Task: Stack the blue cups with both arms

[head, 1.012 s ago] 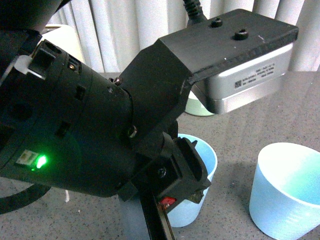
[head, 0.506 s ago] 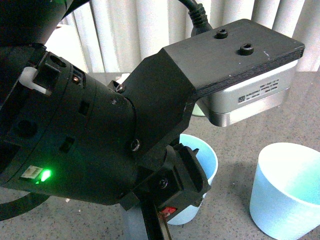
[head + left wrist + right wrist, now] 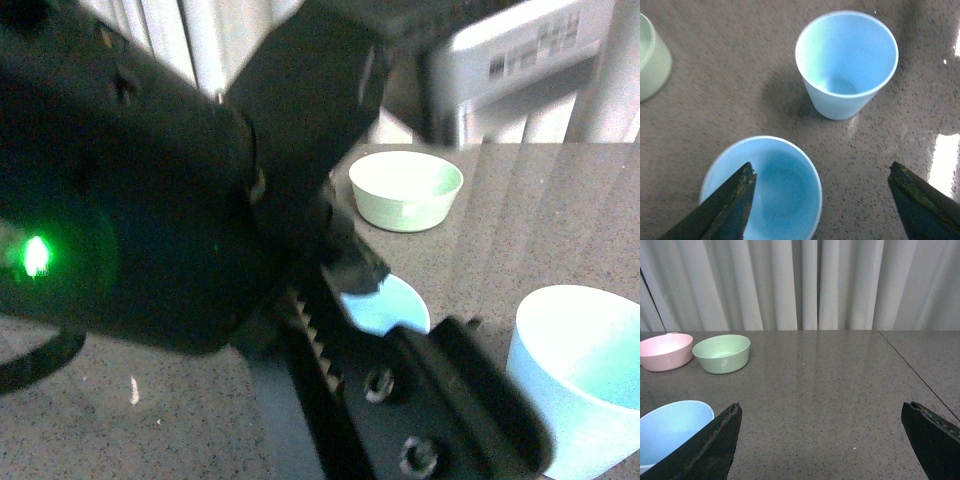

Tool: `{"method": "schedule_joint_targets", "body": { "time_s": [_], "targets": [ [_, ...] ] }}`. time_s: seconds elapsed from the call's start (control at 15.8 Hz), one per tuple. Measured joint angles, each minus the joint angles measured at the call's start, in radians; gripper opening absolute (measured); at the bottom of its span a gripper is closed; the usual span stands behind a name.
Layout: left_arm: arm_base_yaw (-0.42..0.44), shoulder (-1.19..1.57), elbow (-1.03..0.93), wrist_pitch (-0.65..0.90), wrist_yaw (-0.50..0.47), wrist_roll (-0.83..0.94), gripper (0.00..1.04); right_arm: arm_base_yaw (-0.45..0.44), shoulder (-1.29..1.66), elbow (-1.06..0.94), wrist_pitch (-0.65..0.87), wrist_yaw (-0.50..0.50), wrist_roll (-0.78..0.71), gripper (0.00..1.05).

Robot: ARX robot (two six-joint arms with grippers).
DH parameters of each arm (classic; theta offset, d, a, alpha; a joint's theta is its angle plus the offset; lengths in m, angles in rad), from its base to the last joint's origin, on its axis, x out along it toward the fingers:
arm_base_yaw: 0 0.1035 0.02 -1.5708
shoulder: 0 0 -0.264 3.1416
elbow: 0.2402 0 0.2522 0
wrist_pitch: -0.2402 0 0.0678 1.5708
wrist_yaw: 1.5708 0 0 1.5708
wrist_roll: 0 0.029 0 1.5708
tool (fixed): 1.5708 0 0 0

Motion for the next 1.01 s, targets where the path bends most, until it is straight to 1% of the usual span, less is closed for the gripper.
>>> {"method": "schedule_joint_targets", "body": {
  "time_s": [0.06,0.13,0.32,0.38,0.51,0.57,0.63,0.7,0.76,0.82,0.89,0.95,1.01],
  "targets": [
    [0.012,-0.022,0.016,0.006,0.003,-0.01,0.91,0.0,0.0,0.0,0.0,0.0,0.0,0.98],
    [0.027,-0.039,0.027,0.011,0.002,-0.02,0.99,0.0,0.0,0.0,0.0,0.0,0.0,0.98],
    [0.102,-0.073,0.035,0.098,-0.002,-0.076,0.98,0.0,0.0,0.0,0.0,0.0,0.0,0.98],
    [0.134,-0.082,0.035,0.175,-0.035,-0.113,0.98,0.0,0.0,0.0,0.0,0.0,0.0,0.98],
    [0.232,-0.147,0.003,0.363,-0.136,-0.236,0.98,0.0,0.0,0.0,0.0,0.0,0.0,0.98],
    [0.279,-0.21,-0.044,0.419,-0.187,-0.282,0.98,0.0,0.0,0.0,0.0,0.0,0.0,0.98],
    [0.323,-0.281,-0.101,0.46,-0.206,-0.349,0.98,0.0,0.0,0.0,0.0,0.0,0.0,0.98],
    [0.341,-0.363,-0.167,0.495,-0.246,-0.384,0.98,0.0,0.0,0.0,0.0,0.0,0.0,0.98],
    [0.338,-0.441,-0.241,0.552,-0.333,-0.403,0.94,0.0,0.0,0.0,0.0,0.0,0.0,0.98],
    [0.343,-0.549,-0.343,0.59,-0.485,-0.442,0.82,0.0,0.0,0.0,0.0,0.0,0.0,0.98],
    [0.395,-0.679,-0.46,0.557,-0.53,-0.464,0.69,0.0,0.0,0.0,-0.001,0.0,0.0,0.98],
    [0.441,-0.769,-0.561,0.561,-0.536,-0.477,0.56,0.0,0.0,0.0,0.0,0.0,0.0,0.98],
    [0.45,-0.811,-0.606,0.582,-0.51,-0.487,0.44,0.0,0.0,0.0,0.0,-0.001,0.0,0.98]
  ]
}}
